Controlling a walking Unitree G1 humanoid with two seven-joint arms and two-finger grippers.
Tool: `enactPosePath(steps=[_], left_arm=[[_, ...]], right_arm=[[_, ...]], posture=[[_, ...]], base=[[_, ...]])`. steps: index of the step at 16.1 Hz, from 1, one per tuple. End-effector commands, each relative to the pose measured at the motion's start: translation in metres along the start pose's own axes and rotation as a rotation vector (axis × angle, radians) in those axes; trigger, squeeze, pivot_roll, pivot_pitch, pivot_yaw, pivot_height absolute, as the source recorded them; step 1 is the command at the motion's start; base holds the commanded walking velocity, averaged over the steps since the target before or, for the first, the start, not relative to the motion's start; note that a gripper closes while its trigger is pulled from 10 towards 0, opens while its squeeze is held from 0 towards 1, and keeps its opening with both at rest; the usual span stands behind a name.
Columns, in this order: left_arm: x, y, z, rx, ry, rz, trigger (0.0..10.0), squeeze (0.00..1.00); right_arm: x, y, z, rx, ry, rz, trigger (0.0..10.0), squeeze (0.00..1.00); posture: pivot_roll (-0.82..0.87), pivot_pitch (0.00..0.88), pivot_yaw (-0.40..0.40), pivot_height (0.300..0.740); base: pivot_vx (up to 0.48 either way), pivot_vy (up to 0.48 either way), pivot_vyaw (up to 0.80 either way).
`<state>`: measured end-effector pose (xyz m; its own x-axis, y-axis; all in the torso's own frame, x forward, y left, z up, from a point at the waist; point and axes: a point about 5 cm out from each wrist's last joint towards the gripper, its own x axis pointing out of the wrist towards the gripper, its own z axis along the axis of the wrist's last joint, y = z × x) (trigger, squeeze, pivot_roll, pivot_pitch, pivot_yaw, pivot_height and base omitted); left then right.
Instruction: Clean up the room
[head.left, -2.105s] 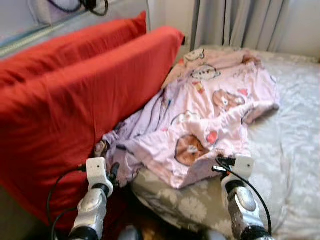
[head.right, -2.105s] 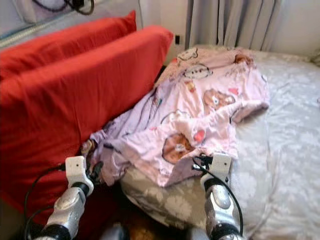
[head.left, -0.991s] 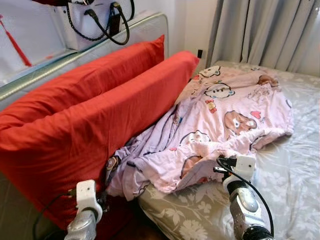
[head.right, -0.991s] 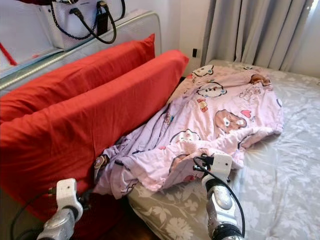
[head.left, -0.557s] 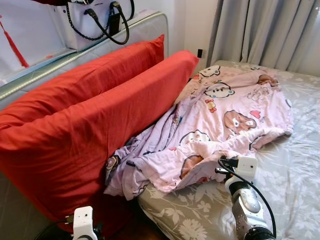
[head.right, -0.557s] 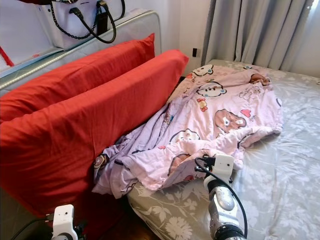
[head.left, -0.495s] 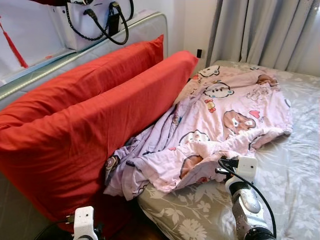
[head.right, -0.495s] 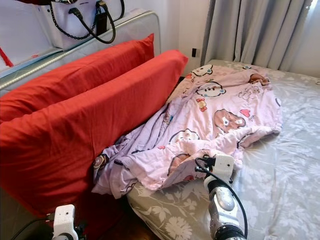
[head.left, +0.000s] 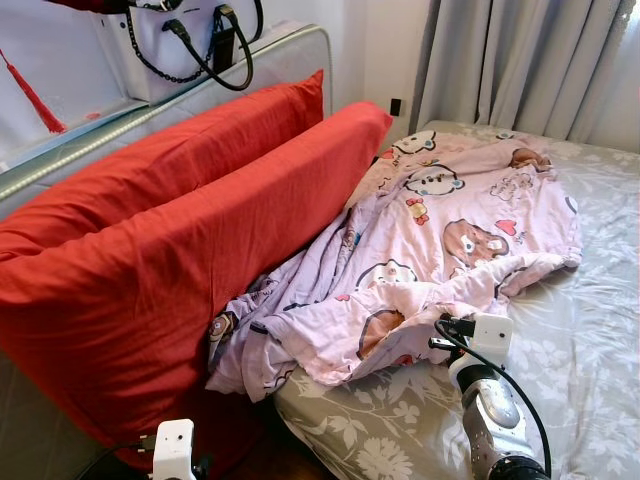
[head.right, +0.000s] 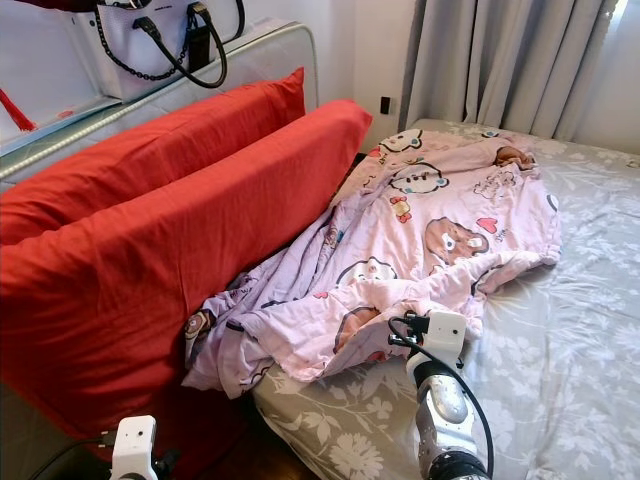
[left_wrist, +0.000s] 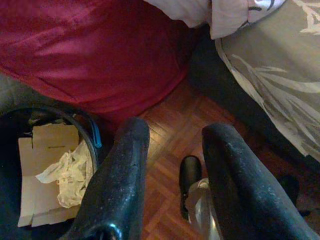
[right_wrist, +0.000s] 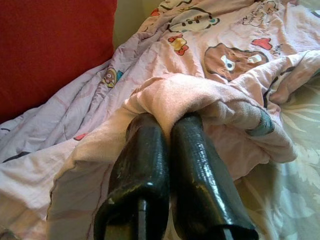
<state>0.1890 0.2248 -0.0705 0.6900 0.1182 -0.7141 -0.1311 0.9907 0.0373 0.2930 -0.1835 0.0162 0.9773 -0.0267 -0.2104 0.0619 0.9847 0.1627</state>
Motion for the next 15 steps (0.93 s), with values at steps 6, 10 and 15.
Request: enactPosePath(steps=[6, 10, 15], left_arm=[[-0.0039, 0.0042, -0.0129, 0.031, 0.051, -0.007, 10.0, 0.00], [-0.0042, 0.0038, -0.0137, 0.032, 0.051, -0.012, 10.0, 0.00], [-0.0040, 0.0043, -0.0124, 0.037, 0.046, -0.015, 10.0, 0.00]], right_arm=[[-0.0007, 0.0092, 0.0000, -0.010, -0.020, 0.025, 10.0, 0.00], [-0.0003, 0.0117, 0.0002, -0.007, -0.023, 0.030, 10.0, 0.00], [0.0027, 0.0071, 0.0097, -0.010, -0.067, -0.001, 10.0, 0.00]], posture=[[0.01, 0.000, 0.055, 0.740], [0.01, 0.000, 0.055, 0.740], [0.01, 0.000, 0.062, 0.740]], base=[[0.000, 0.000, 0.00], [0.000, 0.000, 0.00], [-0.247, 0.000, 0.00]])
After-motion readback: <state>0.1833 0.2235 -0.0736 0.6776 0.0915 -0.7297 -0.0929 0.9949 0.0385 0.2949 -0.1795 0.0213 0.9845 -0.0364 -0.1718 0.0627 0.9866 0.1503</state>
